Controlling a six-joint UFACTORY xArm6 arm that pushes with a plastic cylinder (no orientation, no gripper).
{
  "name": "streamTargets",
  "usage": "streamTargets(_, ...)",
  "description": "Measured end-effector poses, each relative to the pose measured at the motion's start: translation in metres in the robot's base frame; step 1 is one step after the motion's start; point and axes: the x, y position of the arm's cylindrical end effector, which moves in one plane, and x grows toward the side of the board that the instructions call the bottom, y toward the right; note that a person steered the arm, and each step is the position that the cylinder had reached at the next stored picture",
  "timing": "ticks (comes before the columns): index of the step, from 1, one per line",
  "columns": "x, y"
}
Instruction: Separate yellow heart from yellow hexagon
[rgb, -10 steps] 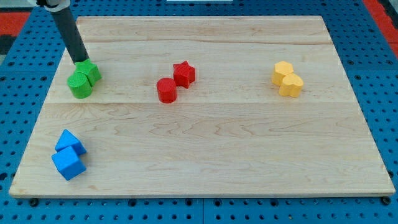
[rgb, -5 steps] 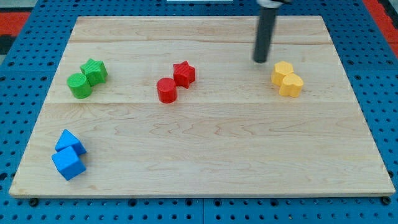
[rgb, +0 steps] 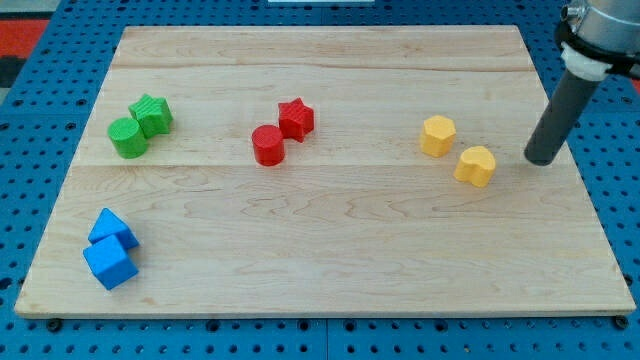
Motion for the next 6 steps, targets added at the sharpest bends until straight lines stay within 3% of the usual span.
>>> streamTargets(2, -0.007, -0.13)
streamTargets(4, 0.005, -0.026)
streamTargets(6, 0.024, -0.194)
